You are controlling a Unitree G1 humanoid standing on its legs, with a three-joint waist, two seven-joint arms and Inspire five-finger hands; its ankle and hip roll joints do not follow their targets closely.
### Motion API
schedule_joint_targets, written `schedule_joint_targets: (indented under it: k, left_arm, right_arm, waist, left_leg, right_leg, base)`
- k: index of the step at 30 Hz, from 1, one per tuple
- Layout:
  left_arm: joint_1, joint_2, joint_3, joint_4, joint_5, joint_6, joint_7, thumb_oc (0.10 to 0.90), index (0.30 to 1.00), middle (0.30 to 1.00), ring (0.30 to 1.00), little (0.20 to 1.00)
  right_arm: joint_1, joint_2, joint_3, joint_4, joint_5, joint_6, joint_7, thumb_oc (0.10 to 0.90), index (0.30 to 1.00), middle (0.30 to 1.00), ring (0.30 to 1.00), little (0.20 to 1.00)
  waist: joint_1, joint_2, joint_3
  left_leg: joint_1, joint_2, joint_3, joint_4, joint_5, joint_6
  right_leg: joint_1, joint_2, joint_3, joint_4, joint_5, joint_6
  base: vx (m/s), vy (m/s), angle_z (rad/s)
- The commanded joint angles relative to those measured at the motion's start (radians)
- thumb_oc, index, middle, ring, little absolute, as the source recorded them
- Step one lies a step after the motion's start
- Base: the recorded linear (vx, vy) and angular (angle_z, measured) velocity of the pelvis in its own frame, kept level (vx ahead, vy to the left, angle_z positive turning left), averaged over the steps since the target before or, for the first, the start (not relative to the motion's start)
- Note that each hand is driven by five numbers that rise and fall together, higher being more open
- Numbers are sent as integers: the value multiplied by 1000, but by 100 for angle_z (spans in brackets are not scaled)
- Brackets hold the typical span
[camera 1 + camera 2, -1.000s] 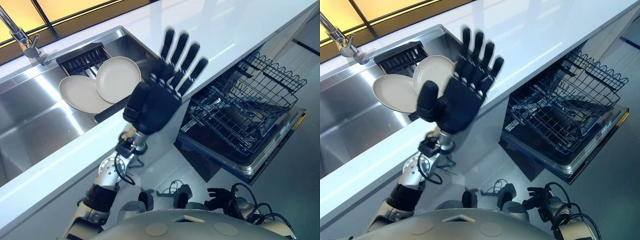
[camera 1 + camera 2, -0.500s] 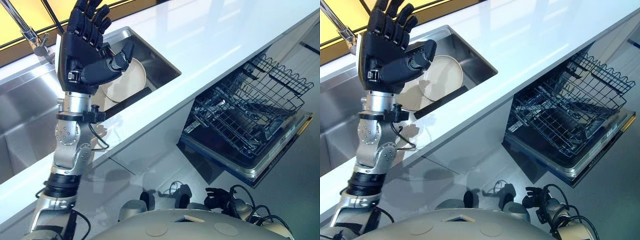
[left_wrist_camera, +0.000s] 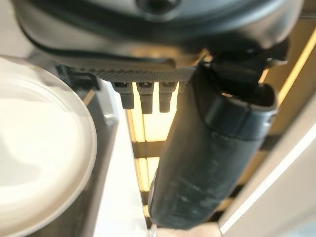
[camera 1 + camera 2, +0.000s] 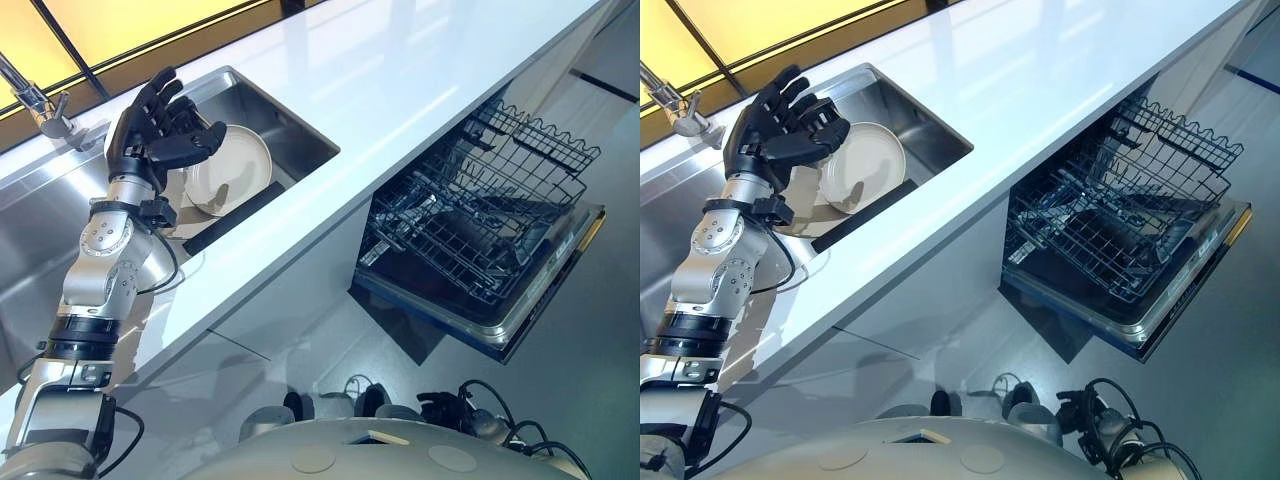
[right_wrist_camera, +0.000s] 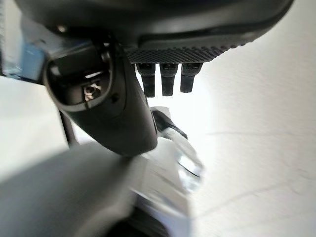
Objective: Pick up plates and place into dishwasher.
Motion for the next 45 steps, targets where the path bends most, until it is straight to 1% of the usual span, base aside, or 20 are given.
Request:
schedule_joint_targets:
  k: [1, 2, 5, 7, 10, 14, 15, 19, 24, 29, 32, 33, 35, 37, 38, 39, 40, 41, 42, 45]
  left_arm:
    - [-246, 132, 87, 81, 49, -79, 13, 800, 900, 900, 900, 900]
    - [-251, 138, 86, 89, 51, -81, 17, 800, 900, 900, 900, 900]
    - [-298, 201, 80, 212, 108, -131, 24, 800, 900, 900, 900, 900]
    - [-322, 229, 72, 251, 101, -138, 10, 800, 900, 900, 900, 900]
    - [-381, 276, 38, 302, 86, -134, -23, 800, 900, 900, 900, 900]
    - [-425, 294, 4, 319, 75, -120, -60, 800, 900, 900, 900, 900]
    - [-443, 303, -14, 322, 56, -106, -89, 800, 900, 900, 900, 900]
    - [-476, 316, -56, 337, 66, -65, -174, 800, 900, 900, 900, 900]
    - [-507, 329, -106, 326, 25, 5, -323, 800, 900, 900, 900, 900]
    - [-505, 323, -138, 309, 57, 73, -445, 800, 900, 900, 900, 900]
    - [-509, 333, -169, 327, 112, 102, -521, 800, 900, 900, 900, 900]
    - [-510, 335, -172, 330, 116, 103, -528, 800, 900, 900, 900, 900]
    - [-516, 353, -208, 357, 152, 117, -608, 800, 900, 900, 900, 900]
    - [-517, 365, -225, 367, 165, 119, -650, 800, 900, 900, 900, 900]
    - [-518, 370, -230, 370, 173, 118, -663, 709, 822, 822, 822, 809]
    - [-521, 380, -237, 372, 175, 117, -680, 383, 542, 542, 542, 483]
    - [-521, 385, -240, 371, 175, 116, -684, 292, 465, 465, 465, 392]
    - [-522, 397, -244, 360, 174, 114, -689, 119, 316, 316, 316, 219]
    - [-524, 400, -246, 359, 170, 114, -689, 100, 300, 300, 300, 200]
    - [-521, 416, -246, 342, 167, 106, -692, 100, 300, 300, 300, 200]
  right_arm:
    - [25, -21, 24, 3, -37, 2, 8, 800, 900, 900, 900, 900]
    - [25, -21, 24, 2, -37, 3, 8, 800, 900, 900, 900, 900]
    - [29, -34, 24, -15, -38, 5, 9, 800, 900, 900, 900, 900]
    - [31, -38, 27, -25, -38, 8, 9, 800, 900, 900, 900, 900]
    - [31, -49, 32, -35, -25, 7, 11, 800, 900, 900, 900, 900]
    - [27, -56, 33, -40, -16, -2, 12, 800, 900, 900, 900, 900]
    - [24, -59, 33, -40, -12, -6, 14, 800, 900, 900, 900, 900]
    - [19, -62, 27, -39, -9, -7, 17, 800, 900, 900, 900, 900]
    - [7, -70, 18, -38, -19, -9, 19, 800, 900, 900, 900, 900]
    - [-1, -75, 7, -34, -26, -4, 20, 800, 900, 900, 900, 900]
    - [-9, -80, 1, -31, -25, -4, 22, 800, 900, 900, 900, 900]
    - [-9, -80, 0, -31, -24, -3, 22, 800, 900, 900, 900, 900]
    - [-15, -86, -1, -34, -19, 3, 23, 800, 900, 900, 900, 900]
    - [-20, -89, -4, -32, -10, 8, 25, 800, 900, 900, 900, 900]
    - [-21, -90, -5, -32, -8, 10, 25, 800, 900, 900, 900, 900]
    - [-25, -92, -8, -30, -7, 12, 28, 800, 900, 900, 900, 900]
    - [-27, -93, -10, -29, -5, 12, 28, 800, 900, 900, 900, 900]
    - [-31, -94, -14, -24, -3, 13, 29, 800, 900, 900, 900, 900]
    - [-32, -94, -15, -24, -3, 13, 29, 800, 900, 900, 900, 900]
    - [-36, -96, -19, -17, -2, 8, 30, 800, 900, 900, 900, 900]
  waist:
    - [-24, 35, -6]
    - [-24, 34, -5]
    - [-32, 27, 12]
    - [-32, 21, 20]
    - [-31, 9, 39]
    - [-29, 0, 55]
    - [-28, -3, 59]
    - [-24, -3, 58]
    - [-22, 6, 52]
    - [-21, 15, 42]
    - [-22, 22, 38]
    - [-22, 22, 38]
    - [-22, 28, 37]
    - [-20, 30, 35]
    - [-19, 31, 35]
    - [-18, 33, 35]
    - [-16, 33, 35]
    - [-13, 36, 33]
    - [-13, 36, 32]
    - [-7, 38, 25]
  left_leg:
    - [-47, -80, 48, 58, -117, 91]
    - [-49, -81, 50, 61, -118, 92]
    - [-74, -87, 62, 90, -129, 99]
    - [-87, -89, 65, 104, -133, 102]
    - [-118, -89, 69, 128, -140, 107]
    - [-140, -90, 67, 145, -144, 110]
    - [-147, -91, 67, 150, -145, 111]
    - [-156, -91, 65, 158, -145, 110]
    - [-154, -96, 63, 156, -142, 108]
    - [-149, -103, 58, 154, -141, 107]
    - [-145, -105, 57, 152, -139, 106]
    - [-145, -105, 57, 152, -139, 106]
    - [-148, -107, 57, 157, -138, 104]
    - [-148, -108, 57, 158, -137, 102]
    - [-148, -108, 56, 158, -137, 101]
    - [-148, -108, 56, 158, -135, 99]
    - [-148, -109, 55, 158, -135, 98]
    - [-147, -109, 52, 158, -134, 96]
    - [-146, -110, 51, 157, -134, 96]
    - [-143, -111, 44, 153, -132, 93]
  right_leg:
    - [-107, 1, 23, 194, -137, 72]
    - [-109, 0, 25, 195, -136, 74]
    - [-142, -5, 49, 210, -122, 87]
    - [-154, -8, 59, 214, -116, 92]
    - [-179, -8, 76, 217, -99, 103]
    - [-194, -10, 88, 218, -87, 111]
    - [-197, -10, 91, 218, -84, 114]
    - [-201, -12, 92, 219, -84, 119]
    - [-202, -17, 88, 225, -91, 120]
    - [-202, -21, 83, 230, -98, 119]
    - [-204, -23, 81, 233, -100, 119]
    - [-204, -23, 81, 233, -100, 119]
    - [-199, -22, 79, 228, -105, 117]
    - [-196, -22, 78, 223, -106, 116]
    - [-195, -21, 77, 221, -105, 116]
    - [-193, -21, 76, 218, -105, 115]
    - [-192, -21, 74, 216, -105, 115]
    - [-189, -21, 72, 211, -106, 113]
    - [-187, -20, 72, 210, -105, 113]
    - [-181, -19, 69, 203, -105, 108]
  base:
    - [71, 114, -25]
    - [73, 117, -28]
    - [62, 119, -18]
    - [34, 78, -14]
    - [14, 55, -9]
    - [-8, 13, -1]
    - [0, 0, 0]
    - [0, 0, 0]
    - [-3, 40, 0]
    - [0, 31, 5]
    - [-12, 12, 6]
    - [-26, 4, 5]
    - [-36, -3, 7]
    - [-40, -18, 7]
    - [-55, -27, 2]
    - [-53, -24, 1]
    - [-72, -36, 0]
    - [-52, -29, 0]
    - [-50, -31, 0]
    - [-52, -32, 7]
